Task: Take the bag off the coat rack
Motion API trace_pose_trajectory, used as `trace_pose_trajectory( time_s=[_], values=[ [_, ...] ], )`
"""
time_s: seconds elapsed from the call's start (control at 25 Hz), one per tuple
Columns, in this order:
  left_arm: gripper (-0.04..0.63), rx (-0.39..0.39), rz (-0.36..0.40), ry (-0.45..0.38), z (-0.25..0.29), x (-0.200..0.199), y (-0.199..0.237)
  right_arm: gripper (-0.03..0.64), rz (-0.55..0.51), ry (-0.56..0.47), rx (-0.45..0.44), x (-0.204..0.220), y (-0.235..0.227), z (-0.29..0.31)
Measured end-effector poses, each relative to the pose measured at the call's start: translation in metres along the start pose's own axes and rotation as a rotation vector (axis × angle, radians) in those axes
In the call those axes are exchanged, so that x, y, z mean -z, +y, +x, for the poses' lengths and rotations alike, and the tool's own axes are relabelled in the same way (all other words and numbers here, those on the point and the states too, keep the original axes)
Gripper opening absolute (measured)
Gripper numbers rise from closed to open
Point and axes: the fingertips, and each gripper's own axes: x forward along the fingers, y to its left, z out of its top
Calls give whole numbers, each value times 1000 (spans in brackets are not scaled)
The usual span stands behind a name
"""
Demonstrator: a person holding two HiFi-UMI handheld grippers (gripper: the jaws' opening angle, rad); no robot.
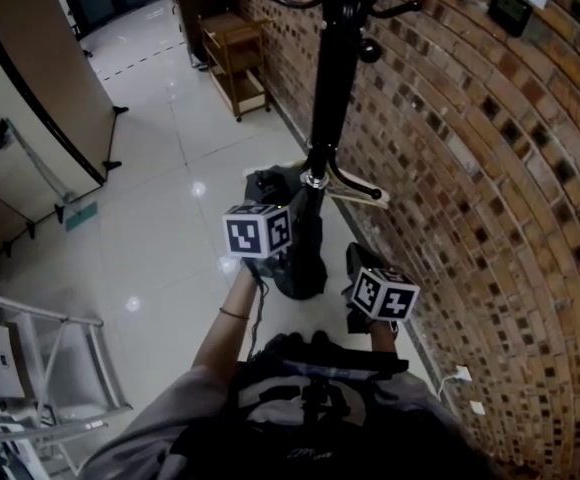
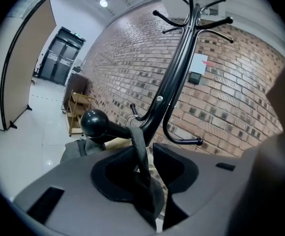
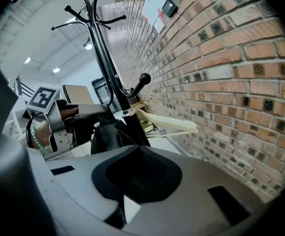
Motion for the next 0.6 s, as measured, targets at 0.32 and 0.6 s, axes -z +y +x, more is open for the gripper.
trace_pose_trajectory(
  time_s=[0.32,0.6],
  values=[
    [80,-26,76,23,13,-4,3,8,-47,28,-23,-15,-9,13],
    [54,75,104,-15,7,-7,-3,8,-70,62,-33,-19,-14,28]
  ],
)
